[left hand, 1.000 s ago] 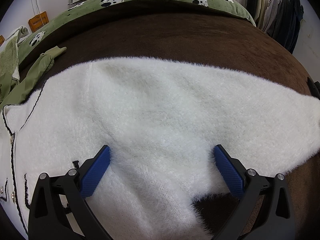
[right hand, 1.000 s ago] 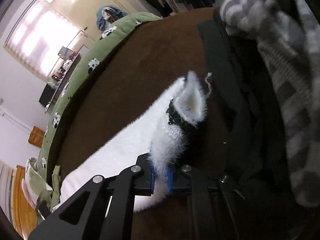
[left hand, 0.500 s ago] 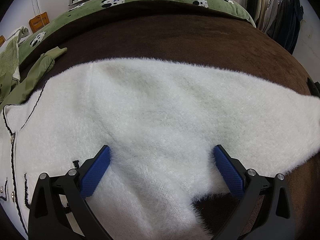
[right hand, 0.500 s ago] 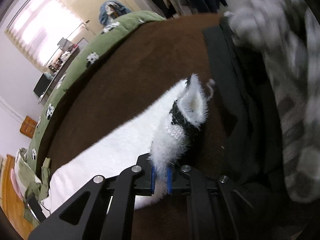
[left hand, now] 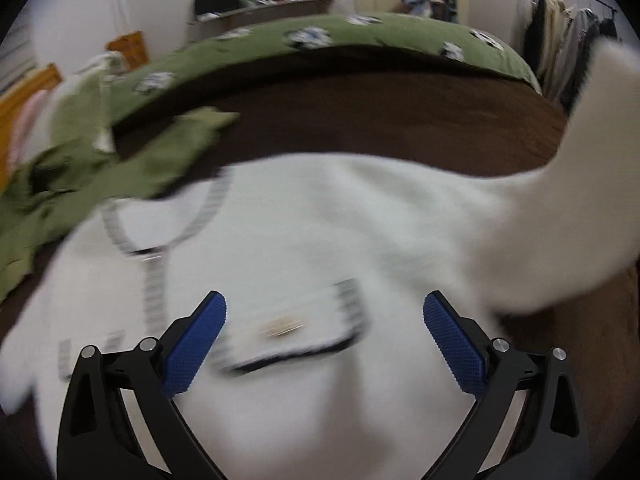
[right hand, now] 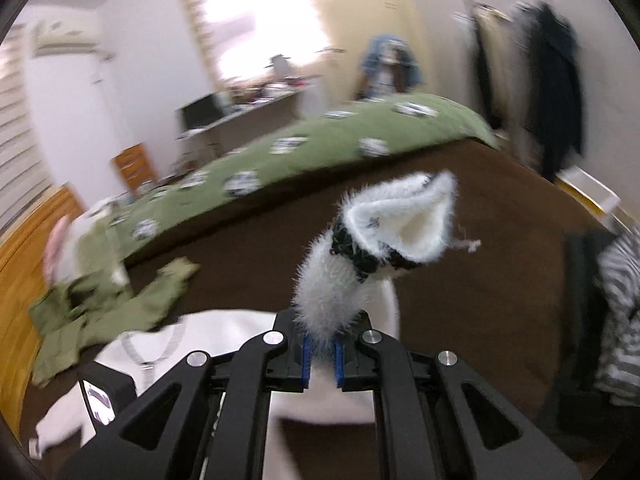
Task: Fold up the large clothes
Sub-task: 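Grasp the sleeve cuff with the right tool and lift it, then carry the cuff across the cardigan body and release it with the right tool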
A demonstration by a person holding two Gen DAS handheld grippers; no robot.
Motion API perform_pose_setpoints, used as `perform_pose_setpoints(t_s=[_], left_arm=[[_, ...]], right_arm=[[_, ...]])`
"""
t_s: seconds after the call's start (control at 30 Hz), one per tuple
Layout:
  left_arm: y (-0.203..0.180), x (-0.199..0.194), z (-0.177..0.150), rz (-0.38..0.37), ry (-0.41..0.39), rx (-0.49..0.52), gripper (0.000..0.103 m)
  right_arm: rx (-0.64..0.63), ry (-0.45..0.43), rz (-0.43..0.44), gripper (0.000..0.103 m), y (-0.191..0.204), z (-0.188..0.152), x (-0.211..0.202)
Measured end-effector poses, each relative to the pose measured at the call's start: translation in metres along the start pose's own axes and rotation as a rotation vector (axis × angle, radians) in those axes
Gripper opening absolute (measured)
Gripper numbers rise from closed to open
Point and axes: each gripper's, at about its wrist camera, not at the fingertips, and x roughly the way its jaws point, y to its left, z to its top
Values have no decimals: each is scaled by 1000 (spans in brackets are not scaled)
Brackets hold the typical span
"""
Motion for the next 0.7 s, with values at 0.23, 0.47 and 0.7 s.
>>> perform_pose_setpoints(t_s=[0.23, 0.47, 0.7], left_arm=[[129, -61, -54, 156, -16, -147, 97], [216, -91, -105, 383, 36, -174, 97], [274, -100, -151, 379, 57, -331, 97]], right_arm=[[-153, 35, 177, 9, 145, -19, 9], [-343, 233, 275, 9, 279, -122, 64], [-493, 486, 228, 9, 327, -250, 127]])
